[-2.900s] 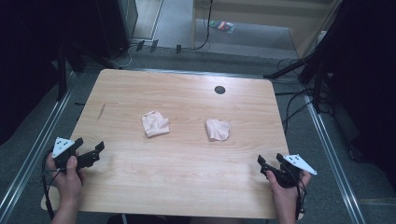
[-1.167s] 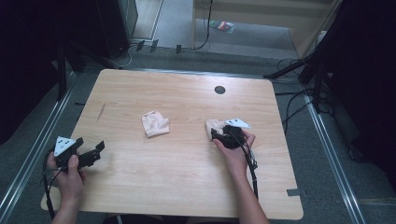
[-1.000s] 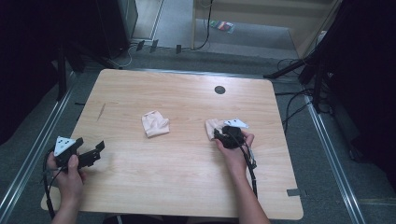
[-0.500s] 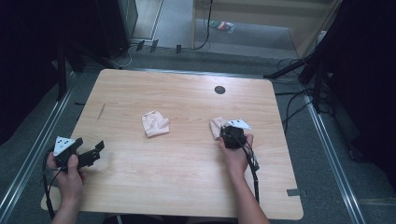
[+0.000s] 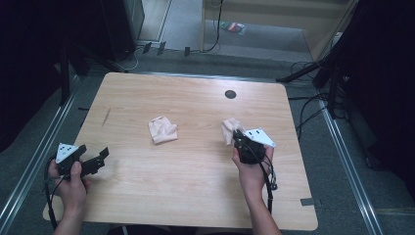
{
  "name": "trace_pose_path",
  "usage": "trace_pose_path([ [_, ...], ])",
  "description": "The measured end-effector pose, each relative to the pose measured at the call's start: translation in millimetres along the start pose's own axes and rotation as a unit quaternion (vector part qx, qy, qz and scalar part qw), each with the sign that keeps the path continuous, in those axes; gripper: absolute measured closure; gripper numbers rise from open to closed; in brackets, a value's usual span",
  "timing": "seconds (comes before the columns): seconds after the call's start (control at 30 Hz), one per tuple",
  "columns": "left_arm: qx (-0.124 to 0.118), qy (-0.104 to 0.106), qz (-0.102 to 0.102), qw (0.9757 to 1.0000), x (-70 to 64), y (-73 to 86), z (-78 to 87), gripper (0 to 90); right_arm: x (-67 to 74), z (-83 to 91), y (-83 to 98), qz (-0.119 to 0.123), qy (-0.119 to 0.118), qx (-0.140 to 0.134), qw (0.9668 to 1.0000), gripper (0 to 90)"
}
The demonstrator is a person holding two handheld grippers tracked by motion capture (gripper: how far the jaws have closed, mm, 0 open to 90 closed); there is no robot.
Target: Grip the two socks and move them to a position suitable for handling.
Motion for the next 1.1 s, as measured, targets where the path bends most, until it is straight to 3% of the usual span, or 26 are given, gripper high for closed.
trace_pose_path([
  [0.23,0.001,-0.003,-0.001,1.0,-0.5,-0.8,1.4,14.0,16.9,18.0,4.6,0.002,-0.016,-0.009,0.9998,86.2],
  [0.37,-0.012,0.015,0.013,0.9997,-4.0,-5.3,6.6,14.0,28.7,27.7,4.8,0.003,-0.025,-0.014,0.9996,86.2],
  [0.47,-0.019,0.019,0.005,0.9996,-13.8,-8.2,9.8,14.0,36.7,34.7,8.4,0.011,-0.024,-0.017,0.9995,86.2],
  [0.67,-0.03,0.063,-0.029,0.9971,-54.5,-14.1,19.9,14.0,52.5,40.1,19.8,-0.001,-0.048,-0.019,0.9987,86.2],
  [0.73,-0.037,0.078,-0.039,0.9955,-70.5,-16.1,23.9,14.0,60.2,39.8,22.8,0.007,-0.054,-0.017,0.9984,86.2],
  [0.77,-0.037,0.078,-0.039,0.9955,-70.5,-16.1,23.9,14.0,60.2,39.8,22.8,0.007,-0.054,-0.017,0.9984,86.2],
  [0.8,-0.04,0.096,-0.048,0.9934,-86.4,-16.6,27.6,14.0,69.4,39.3,25.5,0.006,-0.064,-0.012,0.9979,86.2],
  [0.87,-0.04,0.113,-0.059,0.9911,-102.1,-15.5,30.9,14.0,76.4,38.3,27.3,0.015,-0.069,-0.011,0.9974,86.2],
  [1.0,-0.038,0.143,-0.081,0.9857,-130.1,-11.3,35.7,14.0,90.4,34.3,32.1,0.022,-0.08,-0.007,0.9965,86.2],
  [1.03,-0.038,0.143,-0.081,0.9857,-130.1,-11.3,35.7,14.0,94.0,32.6,33.6,0.021,-0.084,-0.005,0.9962,86.2],
  [1.1,-0.034,0.164,-0.091,0.9818,-147.6,-7.0,37.6,13.9,101.5,28.9,37.4,0.022,-0.096,0.003,0.9952,86.2],
])
Point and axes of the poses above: each handheld gripper's, and its own axes: z roughly backward along the jaws, y roughly out of its underside, x roughly to its left, the point moved 7 cm from there along -z, roughly forward along the jaws, and after that the axes turned 6 degrees about -y, right-handed, at the moved point
